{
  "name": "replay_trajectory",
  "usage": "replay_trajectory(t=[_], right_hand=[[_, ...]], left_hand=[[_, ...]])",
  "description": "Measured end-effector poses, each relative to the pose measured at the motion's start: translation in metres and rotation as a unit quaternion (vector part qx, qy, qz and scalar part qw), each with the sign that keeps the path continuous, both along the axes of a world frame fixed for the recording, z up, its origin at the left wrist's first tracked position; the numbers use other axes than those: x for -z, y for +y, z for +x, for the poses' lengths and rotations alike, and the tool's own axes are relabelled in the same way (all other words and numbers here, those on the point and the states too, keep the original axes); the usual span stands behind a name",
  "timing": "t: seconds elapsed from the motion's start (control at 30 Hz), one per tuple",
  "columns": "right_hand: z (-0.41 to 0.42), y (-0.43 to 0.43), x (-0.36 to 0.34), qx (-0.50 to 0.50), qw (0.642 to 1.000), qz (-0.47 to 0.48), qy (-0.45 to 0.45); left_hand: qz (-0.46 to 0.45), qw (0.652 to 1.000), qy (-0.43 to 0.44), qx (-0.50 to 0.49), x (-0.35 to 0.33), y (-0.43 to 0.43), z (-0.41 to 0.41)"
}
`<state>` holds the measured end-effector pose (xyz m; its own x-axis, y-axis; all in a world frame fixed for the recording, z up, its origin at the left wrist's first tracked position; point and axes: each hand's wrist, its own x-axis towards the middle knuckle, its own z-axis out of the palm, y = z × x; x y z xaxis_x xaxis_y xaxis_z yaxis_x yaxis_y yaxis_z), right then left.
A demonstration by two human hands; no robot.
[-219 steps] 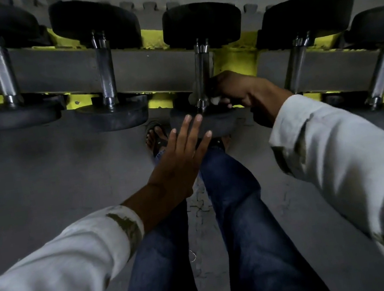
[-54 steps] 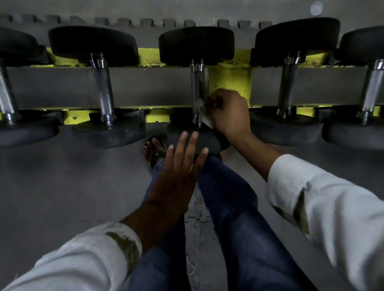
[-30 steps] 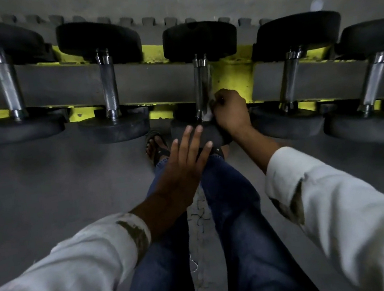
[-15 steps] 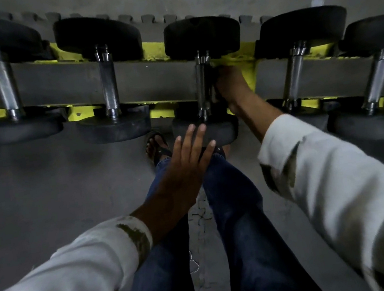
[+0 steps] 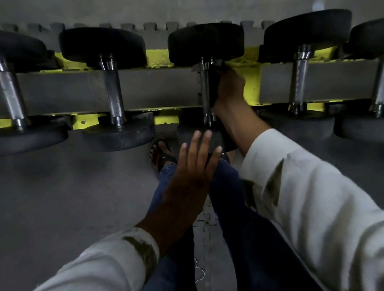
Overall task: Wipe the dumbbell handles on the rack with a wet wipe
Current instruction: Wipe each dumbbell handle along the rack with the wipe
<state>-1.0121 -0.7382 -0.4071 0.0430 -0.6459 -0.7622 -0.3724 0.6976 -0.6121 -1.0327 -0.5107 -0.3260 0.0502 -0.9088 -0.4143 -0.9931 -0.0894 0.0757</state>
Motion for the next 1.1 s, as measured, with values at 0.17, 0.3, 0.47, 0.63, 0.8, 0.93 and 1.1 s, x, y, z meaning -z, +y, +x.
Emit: replay_trajectory(t=[0.17,0.3,0.47,0.63,0.8,0.93,1.1], right_hand=[[-0.011,0.027,-0.022,-0.102,0.926,-0.348,0.110],[-0.012,0.038,-0.026,-0.262,0.843,-0.437,0.173],[-0.018,0.039,-0.037,-0.350,0.786,-0.462,0.216],[-0.045,0.028,-0.026,-0.639,0.590,-0.467,0.158],[-0.025,-0.011,-0.038,-0.739,0.423,-0.510,0.126],[-0.024,-0.020,-0.042,-0.716,0.487,-0.476,0.154],[-0.041,-0.013,-0.066,-0.844,0.322,-0.426,0.052]], left_hand=[[-0.041,0.999,0.014,-0.024,0.007,0.000,0.000],[-0.017,0.999,0.024,-0.029,0.009,0.001,-0.003],[0.003,0.999,0.024,-0.027,0.002,-0.003,0.000],[0.010,1.000,0.005,-0.008,-0.004,-0.005,0.000],[0.052,0.999,0.015,-0.007,-0.010,-0.007,0.003],[0.109,0.993,0.047,0.006,-0.021,-0.012,0.007],[0.106,0.993,0.048,0.008,-0.021,-0.012,0.008]])
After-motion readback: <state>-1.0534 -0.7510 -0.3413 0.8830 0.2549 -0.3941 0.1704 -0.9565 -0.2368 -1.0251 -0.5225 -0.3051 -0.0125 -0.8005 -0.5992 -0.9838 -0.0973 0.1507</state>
